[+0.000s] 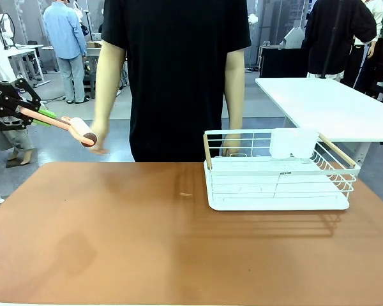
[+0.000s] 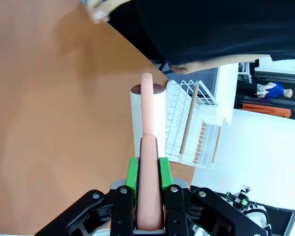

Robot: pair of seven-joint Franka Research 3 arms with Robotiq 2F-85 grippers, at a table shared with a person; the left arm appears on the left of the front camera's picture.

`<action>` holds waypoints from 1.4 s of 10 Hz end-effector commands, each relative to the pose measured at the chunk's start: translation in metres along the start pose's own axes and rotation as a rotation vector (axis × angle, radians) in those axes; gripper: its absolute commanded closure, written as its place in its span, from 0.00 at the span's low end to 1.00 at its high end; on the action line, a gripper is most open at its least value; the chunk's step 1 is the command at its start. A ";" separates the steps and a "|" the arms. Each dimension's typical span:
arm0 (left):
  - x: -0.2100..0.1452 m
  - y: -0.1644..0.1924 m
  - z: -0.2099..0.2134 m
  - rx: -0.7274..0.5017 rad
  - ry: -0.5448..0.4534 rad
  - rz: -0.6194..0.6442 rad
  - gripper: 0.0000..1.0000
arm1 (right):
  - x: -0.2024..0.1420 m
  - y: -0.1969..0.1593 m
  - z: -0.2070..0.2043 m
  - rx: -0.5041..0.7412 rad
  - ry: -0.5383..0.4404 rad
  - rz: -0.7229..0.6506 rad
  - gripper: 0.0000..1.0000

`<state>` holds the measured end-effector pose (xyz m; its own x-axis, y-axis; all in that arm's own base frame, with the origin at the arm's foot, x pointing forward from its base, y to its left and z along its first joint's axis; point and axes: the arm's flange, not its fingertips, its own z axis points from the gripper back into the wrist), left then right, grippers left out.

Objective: Clean the table.
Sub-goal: Pick up the Lint Roller when the human hands it over, then clean the table with the Lint Roller when the human lifts the Dish drying rack.

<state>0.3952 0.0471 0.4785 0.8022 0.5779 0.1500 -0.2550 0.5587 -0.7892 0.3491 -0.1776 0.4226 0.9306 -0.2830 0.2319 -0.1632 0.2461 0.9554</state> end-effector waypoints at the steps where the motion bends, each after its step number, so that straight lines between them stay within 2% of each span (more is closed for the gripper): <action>1: 0.000 0.000 0.000 0.008 -0.014 0.004 1.00 | 0.001 0.003 0.001 -0.003 -0.005 -0.006 0.00; 14: 0.000 0.000 0.000 0.008 -0.014 0.004 1.00 | 0.001 0.003 0.001 -0.003 -0.005 -0.006 0.00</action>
<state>0.3952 0.0471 0.4784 0.8021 0.5781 0.1500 -0.2552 0.5588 -0.7891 0.3491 -0.1776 0.4225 0.9307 -0.2830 0.2319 -0.1632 0.2461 0.9554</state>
